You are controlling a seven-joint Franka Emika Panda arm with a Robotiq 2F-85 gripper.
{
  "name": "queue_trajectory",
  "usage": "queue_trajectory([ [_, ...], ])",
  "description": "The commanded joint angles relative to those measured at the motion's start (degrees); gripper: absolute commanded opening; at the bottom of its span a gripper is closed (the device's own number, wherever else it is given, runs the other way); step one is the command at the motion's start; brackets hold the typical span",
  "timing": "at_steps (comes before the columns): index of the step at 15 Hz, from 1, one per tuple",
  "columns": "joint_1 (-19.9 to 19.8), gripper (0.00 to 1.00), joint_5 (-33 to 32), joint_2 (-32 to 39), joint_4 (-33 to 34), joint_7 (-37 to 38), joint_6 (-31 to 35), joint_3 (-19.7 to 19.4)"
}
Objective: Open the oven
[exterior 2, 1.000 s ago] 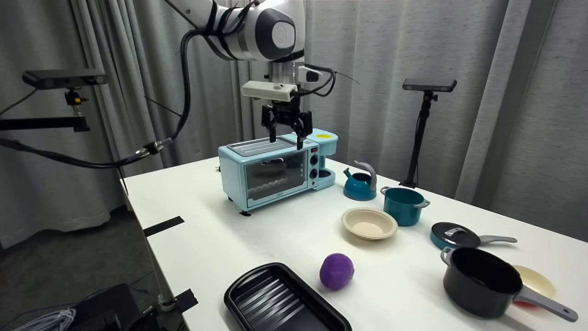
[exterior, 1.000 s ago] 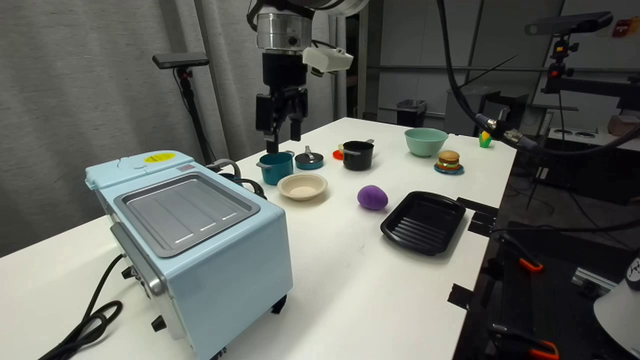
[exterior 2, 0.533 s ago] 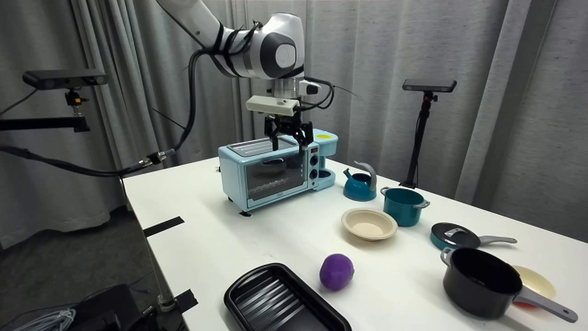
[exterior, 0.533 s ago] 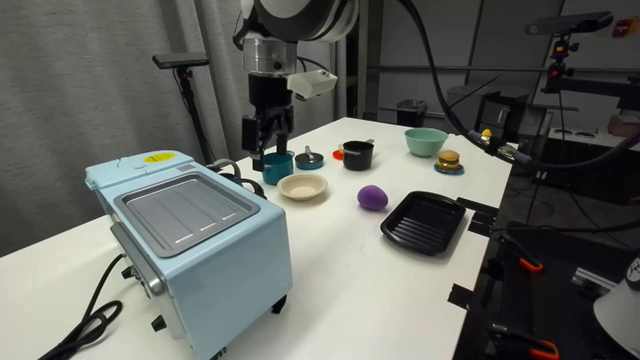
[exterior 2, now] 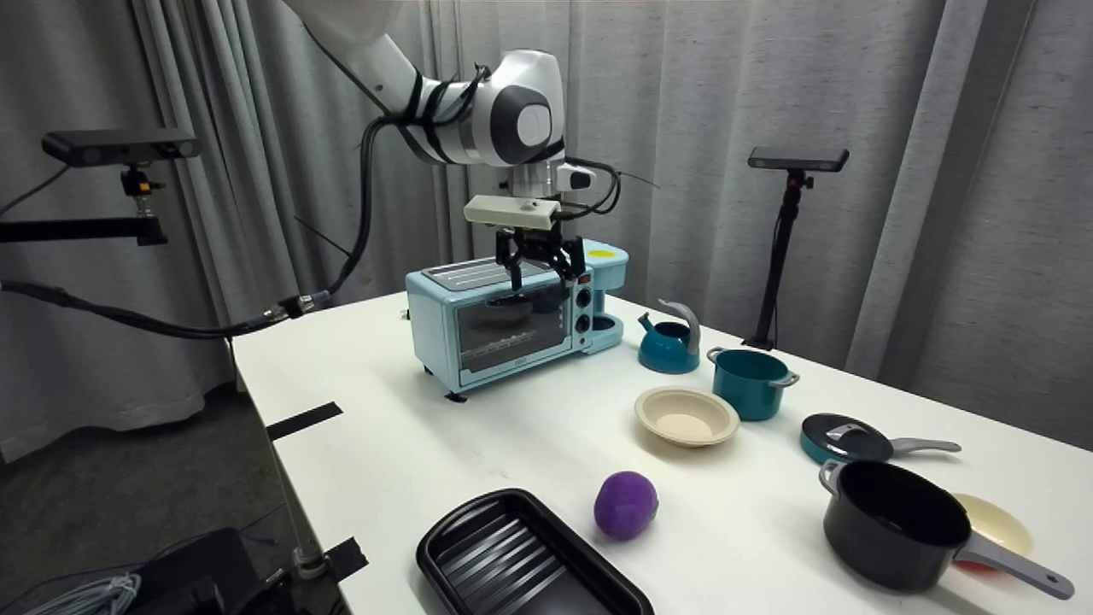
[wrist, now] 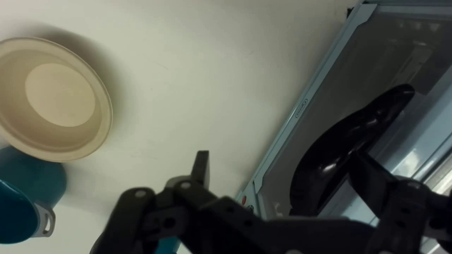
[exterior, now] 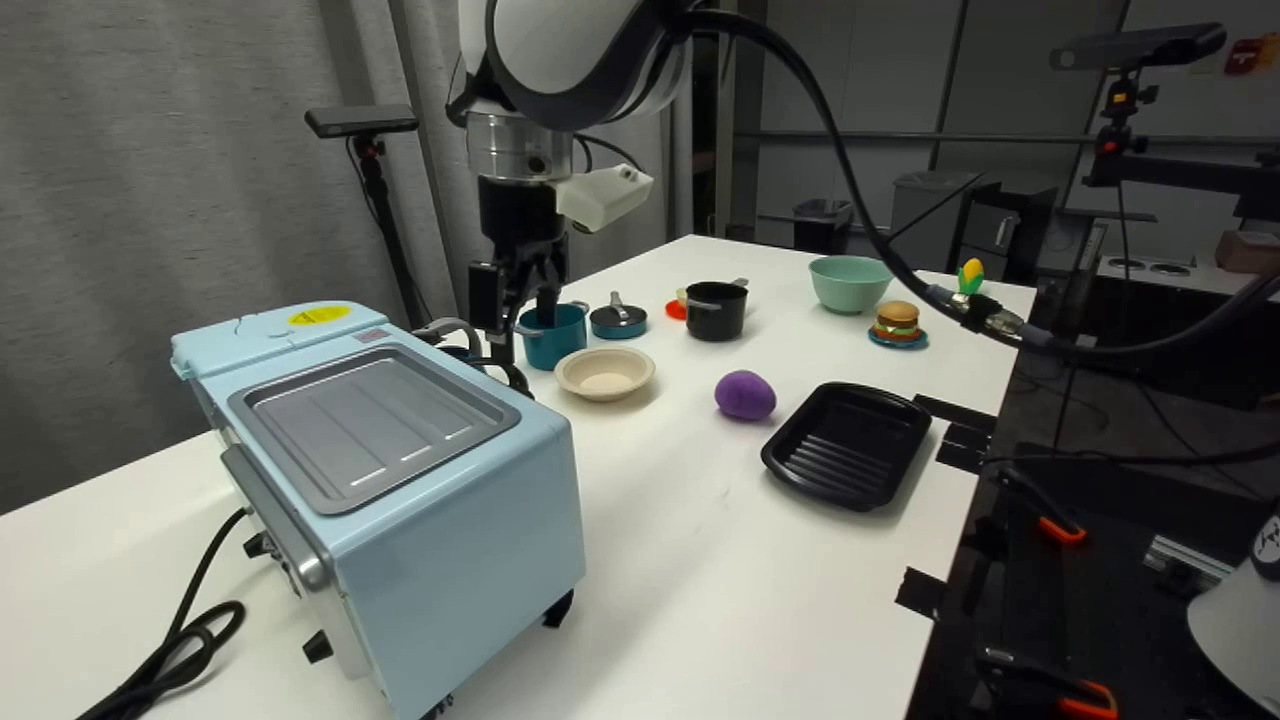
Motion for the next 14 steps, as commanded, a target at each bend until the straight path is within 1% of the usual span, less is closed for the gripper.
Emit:
queue_trajectory([
  [1, 0.7, 1.0, -1.8, 2.8, 3.2, 0.1, 0.5, -0.2],
  [5, 1.1, 1.0, -2.7, 4.1, 3.9, 0.3, -0.1, -0.4],
  [14, 1.2, 1.0, -6.5, 5.3, 2.9, 1.2, -0.8, -1.9],
])
